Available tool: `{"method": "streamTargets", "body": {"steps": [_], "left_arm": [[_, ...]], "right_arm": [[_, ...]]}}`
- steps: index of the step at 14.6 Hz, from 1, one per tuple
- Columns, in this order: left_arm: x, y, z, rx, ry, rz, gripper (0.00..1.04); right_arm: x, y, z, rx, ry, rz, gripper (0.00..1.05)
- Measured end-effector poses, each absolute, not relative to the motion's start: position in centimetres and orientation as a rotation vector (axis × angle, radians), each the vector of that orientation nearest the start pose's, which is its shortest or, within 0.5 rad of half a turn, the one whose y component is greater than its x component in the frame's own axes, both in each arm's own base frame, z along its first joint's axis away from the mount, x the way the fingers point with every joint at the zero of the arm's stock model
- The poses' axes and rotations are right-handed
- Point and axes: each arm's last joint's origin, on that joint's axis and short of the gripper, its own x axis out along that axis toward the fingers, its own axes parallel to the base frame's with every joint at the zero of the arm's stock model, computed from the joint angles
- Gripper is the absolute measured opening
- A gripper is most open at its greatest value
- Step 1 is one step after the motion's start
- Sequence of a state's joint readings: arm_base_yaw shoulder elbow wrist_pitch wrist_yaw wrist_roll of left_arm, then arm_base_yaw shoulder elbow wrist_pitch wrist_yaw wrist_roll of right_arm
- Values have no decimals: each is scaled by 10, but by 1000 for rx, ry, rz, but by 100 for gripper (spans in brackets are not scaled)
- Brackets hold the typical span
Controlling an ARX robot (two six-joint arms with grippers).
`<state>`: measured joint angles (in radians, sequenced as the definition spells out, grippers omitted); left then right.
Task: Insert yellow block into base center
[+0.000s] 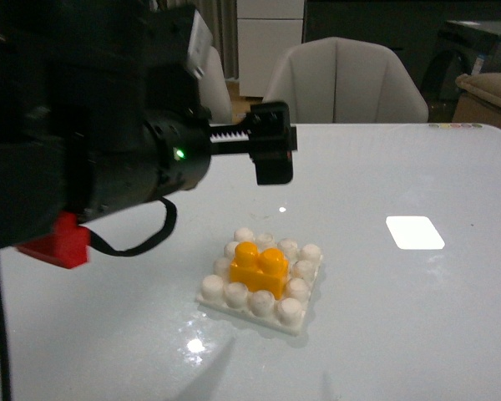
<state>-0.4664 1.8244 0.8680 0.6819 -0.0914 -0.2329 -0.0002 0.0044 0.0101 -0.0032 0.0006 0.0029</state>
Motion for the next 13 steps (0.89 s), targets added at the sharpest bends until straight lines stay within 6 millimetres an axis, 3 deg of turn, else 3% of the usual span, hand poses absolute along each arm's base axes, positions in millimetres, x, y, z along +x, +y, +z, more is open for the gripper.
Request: {"method": "streamTargets", "body": {"steps": [1, 4, 6, 11, 12, 13], "left_arm": [[317, -156, 182, -168, 269, -345, 98], [253, -107, 234, -219, 100, -343, 98], [215, -67, 230, -189, 66, -196, 93], [182, -33, 215, -80, 61, -21, 74], [174, -27, 211, -62, 47, -1, 68], [163, -19, 209, -41, 12, 28, 56]], "right_arm": [[97, 0, 166, 2, -2, -1, 98], [97, 0, 166, 2, -2, -1, 98], [97, 0, 166, 3, -2, -1, 98], [97, 0, 166, 3, -2, -1, 98], [97, 0, 166, 2, -2, -1, 98], [97, 0, 166, 2, -2, 0, 98]]}}
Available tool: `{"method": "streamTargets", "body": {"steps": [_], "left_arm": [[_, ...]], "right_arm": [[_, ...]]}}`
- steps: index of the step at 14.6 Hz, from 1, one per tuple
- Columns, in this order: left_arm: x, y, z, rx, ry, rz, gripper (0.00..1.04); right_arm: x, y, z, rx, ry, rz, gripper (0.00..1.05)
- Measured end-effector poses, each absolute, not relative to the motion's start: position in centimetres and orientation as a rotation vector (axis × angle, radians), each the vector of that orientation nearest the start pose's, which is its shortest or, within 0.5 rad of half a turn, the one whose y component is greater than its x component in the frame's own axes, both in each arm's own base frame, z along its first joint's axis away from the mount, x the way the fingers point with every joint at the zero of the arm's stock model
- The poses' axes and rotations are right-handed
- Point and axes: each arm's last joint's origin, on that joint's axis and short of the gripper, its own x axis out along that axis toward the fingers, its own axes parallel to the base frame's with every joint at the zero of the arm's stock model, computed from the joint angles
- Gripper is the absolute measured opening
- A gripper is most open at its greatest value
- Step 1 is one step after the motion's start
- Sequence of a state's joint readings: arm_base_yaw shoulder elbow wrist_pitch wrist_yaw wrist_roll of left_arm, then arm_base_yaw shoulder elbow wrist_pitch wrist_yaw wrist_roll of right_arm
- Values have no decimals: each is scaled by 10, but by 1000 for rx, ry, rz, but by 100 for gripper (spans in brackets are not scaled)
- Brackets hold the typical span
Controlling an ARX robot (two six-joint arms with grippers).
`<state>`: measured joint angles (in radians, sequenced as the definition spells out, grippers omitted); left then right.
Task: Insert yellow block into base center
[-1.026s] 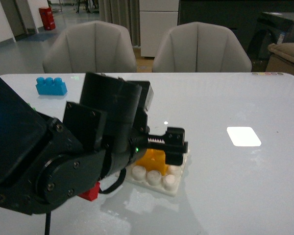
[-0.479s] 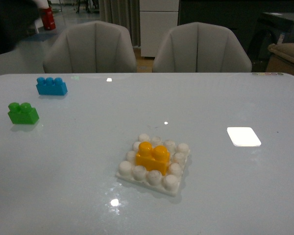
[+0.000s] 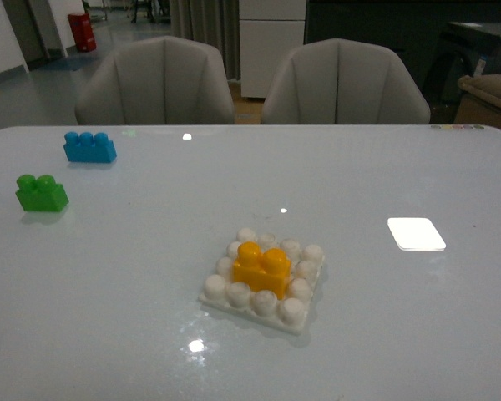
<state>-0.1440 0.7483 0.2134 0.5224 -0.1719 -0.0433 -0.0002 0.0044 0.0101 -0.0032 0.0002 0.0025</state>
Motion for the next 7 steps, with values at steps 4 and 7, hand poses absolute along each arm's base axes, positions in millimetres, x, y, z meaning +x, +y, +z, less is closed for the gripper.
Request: {"method": "streamTargets", "body": {"steps": [4, 7], "left_arm": [[146, -11, 191, -16, 17, 3, 6], [136, 1, 186, -14, 2, 9, 2]], "right_arm": [[97, 0, 166, 3, -2, -1, 98], [97, 0, 166, 2, -2, -1, 98]]}}
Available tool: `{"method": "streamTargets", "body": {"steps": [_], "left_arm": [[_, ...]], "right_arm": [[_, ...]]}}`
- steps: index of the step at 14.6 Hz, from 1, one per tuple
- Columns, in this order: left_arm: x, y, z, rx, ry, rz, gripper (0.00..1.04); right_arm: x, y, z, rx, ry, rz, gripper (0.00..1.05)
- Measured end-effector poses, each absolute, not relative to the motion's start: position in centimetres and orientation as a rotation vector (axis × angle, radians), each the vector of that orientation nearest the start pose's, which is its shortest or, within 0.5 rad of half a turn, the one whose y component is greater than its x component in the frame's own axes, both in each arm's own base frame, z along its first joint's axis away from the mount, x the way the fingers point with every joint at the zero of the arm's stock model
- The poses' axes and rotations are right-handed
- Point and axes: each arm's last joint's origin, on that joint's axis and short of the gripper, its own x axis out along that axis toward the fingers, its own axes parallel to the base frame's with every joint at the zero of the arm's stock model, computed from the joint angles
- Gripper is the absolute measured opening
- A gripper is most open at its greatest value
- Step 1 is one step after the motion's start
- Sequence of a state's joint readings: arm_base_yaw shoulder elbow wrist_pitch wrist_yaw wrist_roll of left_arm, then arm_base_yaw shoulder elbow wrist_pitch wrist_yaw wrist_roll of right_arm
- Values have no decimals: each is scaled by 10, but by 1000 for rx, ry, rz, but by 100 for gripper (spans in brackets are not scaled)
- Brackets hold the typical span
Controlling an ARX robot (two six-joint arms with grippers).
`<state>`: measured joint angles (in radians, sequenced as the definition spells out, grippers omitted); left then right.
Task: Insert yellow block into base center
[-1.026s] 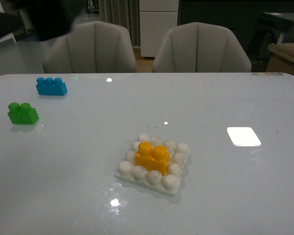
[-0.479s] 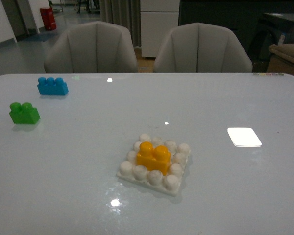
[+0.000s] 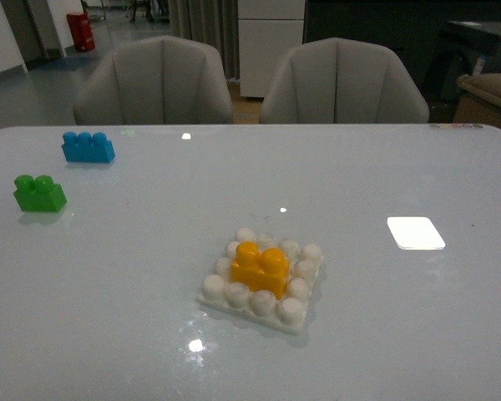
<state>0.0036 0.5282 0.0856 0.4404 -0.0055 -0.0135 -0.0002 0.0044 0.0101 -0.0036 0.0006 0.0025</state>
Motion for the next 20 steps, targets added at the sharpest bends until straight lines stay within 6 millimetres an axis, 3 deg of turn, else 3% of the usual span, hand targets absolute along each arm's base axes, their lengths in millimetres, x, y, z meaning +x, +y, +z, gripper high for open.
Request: {"method": "streamTargets", "body": {"steps": [7, 20], "left_arm": [[120, 0, 169, -13, 2, 0, 2], [98, 0, 166, -13, 6, 2, 2]], "right_arm": [[97, 0, 166, 2, -2, -1, 98], [97, 0, 166, 3, -2, 0, 98]]}}
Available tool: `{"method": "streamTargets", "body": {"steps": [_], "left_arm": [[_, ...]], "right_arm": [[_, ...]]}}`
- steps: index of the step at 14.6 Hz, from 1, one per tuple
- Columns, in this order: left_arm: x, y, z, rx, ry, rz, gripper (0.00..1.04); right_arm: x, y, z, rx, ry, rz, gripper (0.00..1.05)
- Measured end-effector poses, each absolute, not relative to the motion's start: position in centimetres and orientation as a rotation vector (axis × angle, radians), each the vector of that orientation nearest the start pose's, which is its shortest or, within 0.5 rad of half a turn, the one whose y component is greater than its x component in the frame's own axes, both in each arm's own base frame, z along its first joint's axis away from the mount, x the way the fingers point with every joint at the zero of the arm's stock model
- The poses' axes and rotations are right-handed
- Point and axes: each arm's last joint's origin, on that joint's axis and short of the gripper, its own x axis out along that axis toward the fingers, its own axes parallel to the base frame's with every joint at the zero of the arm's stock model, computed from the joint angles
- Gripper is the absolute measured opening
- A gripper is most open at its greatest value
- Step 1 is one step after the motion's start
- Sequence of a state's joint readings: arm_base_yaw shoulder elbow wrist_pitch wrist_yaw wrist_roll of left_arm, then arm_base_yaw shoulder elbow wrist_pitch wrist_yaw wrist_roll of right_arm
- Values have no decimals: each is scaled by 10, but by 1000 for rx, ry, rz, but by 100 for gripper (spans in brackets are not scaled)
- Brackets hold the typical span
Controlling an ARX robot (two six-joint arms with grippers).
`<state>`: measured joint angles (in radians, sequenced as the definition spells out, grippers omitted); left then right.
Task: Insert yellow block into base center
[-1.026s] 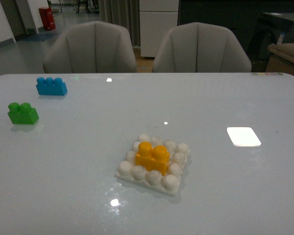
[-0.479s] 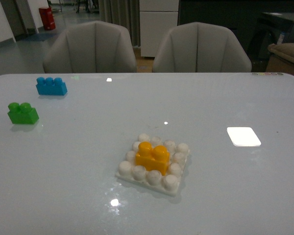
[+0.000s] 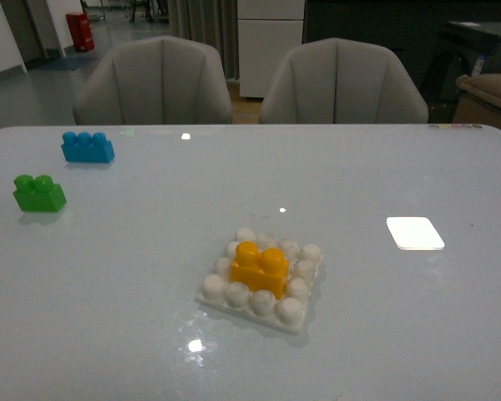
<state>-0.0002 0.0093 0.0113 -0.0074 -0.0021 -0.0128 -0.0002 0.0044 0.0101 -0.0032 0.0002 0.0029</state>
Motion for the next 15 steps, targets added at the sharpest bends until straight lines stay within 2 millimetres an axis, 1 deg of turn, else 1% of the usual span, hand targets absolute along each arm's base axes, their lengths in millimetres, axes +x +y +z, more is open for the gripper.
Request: {"method": "streamTargets", "body": {"steps": [5, 9, 13, 14, 15], "left_arm": [[98, 0, 166, -14, 2, 0, 3], [98, 0, 166, -13, 1, 0, 53], [98, 0, 166, -11, 1, 0, 100], [98, 0, 166, -11, 1, 0, 97], [98, 0, 166, -10, 1, 0, 98]], "right_arm": [[97, 0, 166, 3, -3, -1, 98], [97, 0, 166, 3, -2, -1, 98], [97, 0, 166, 2, -2, -1, 98], [97, 0, 166, 3, -2, -1, 98], [97, 0, 166, 2, -2, -1, 98]]}}
